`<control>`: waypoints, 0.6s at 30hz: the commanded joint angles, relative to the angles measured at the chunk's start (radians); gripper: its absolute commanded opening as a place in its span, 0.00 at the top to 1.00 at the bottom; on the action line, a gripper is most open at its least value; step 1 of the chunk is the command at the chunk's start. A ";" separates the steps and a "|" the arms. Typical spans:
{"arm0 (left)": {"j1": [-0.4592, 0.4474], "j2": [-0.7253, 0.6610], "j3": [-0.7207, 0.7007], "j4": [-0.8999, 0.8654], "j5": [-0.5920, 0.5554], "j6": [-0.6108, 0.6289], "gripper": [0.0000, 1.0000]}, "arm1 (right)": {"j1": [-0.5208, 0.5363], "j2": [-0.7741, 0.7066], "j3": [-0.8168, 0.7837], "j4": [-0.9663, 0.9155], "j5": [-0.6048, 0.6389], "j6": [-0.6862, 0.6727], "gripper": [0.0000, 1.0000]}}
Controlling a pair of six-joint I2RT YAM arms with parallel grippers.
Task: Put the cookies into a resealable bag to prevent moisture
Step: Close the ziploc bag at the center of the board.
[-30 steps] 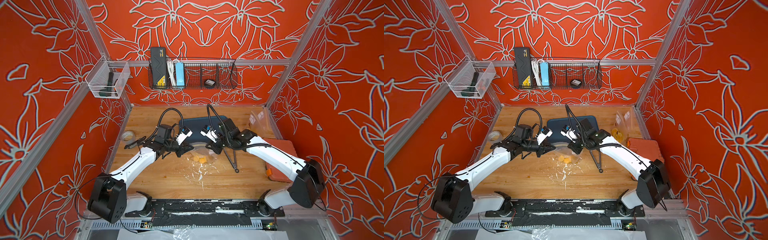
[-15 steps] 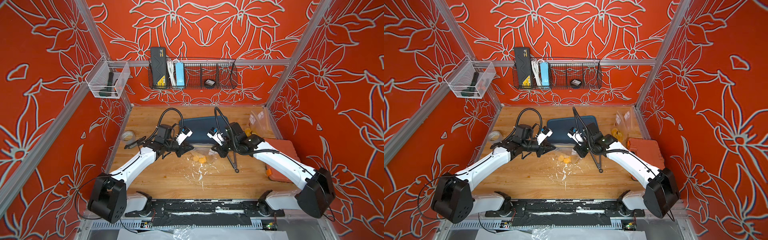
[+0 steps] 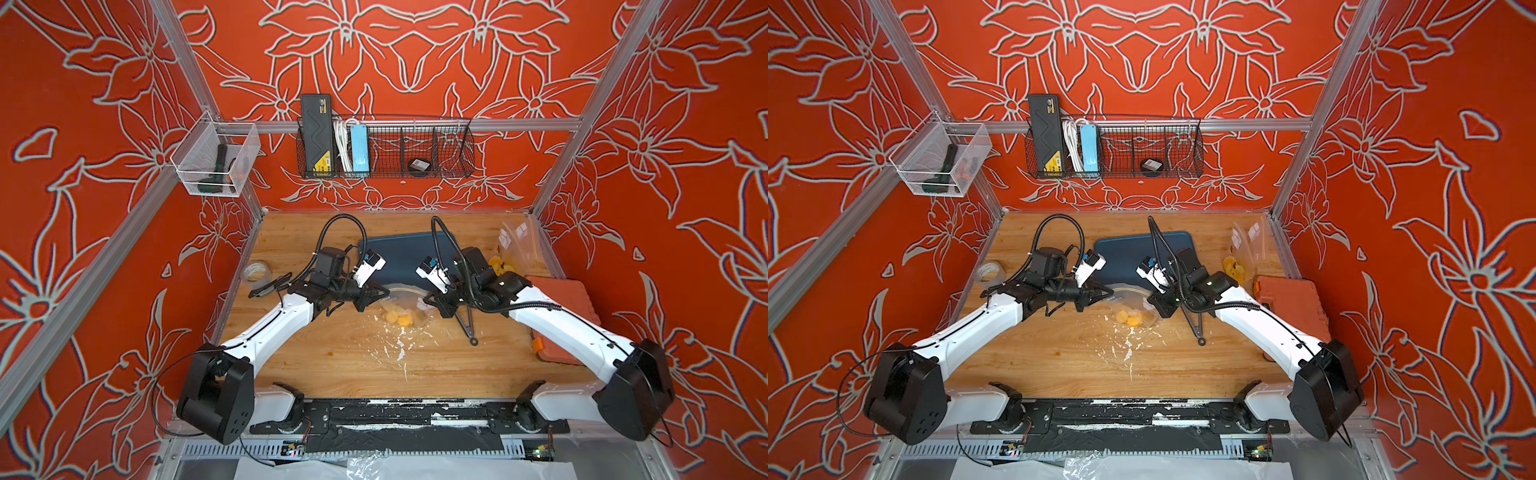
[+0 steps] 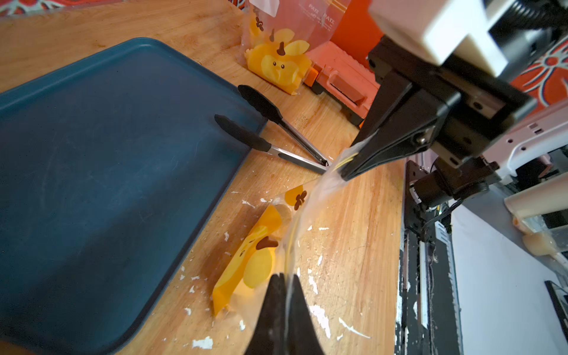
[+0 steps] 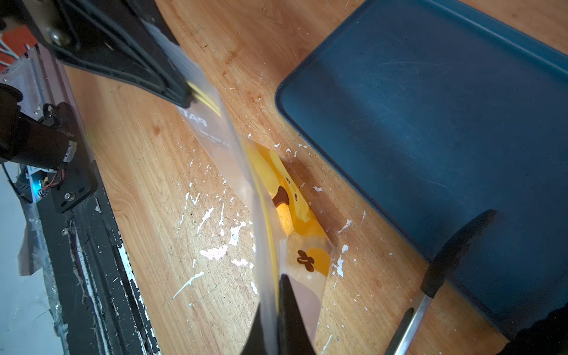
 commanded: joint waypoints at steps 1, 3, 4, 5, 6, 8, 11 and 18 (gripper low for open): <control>-0.014 0.019 0.025 -0.011 0.016 0.021 1.00 | -0.006 0.003 -0.001 0.008 -0.023 -0.002 1.00; -0.038 0.021 0.031 -0.019 -0.020 0.029 0.73 | -0.006 0.003 -0.001 0.011 -0.025 -0.002 1.00; -0.051 0.020 0.034 -0.022 -0.032 0.034 0.77 | -0.006 0.003 -0.001 0.012 -0.029 0.000 1.00; -0.056 0.023 0.039 -0.027 -0.034 0.037 1.00 | -0.006 0.002 -0.001 0.014 -0.032 0.000 1.00; -0.058 0.027 0.044 -0.033 -0.033 0.038 1.00 | -0.006 0.002 -0.001 0.016 -0.034 0.001 1.00; -0.065 0.037 0.057 -0.039 -0.035 0.041 1.00 | -0.006 0.003 -0.001 0.017 -0.038 0.001 1.00; -0.084 0.041 0.070 -0.035 -0.070 0.036 1.00 | -0.006 0.006 -0.001 0.019 -0.045 0.004 1.00; -0.123 0.062 0.099 -0.038 -0.124 0.026 1.00 | -0.006 0.005 -0.005 0.022 -0.056 0.003 1.00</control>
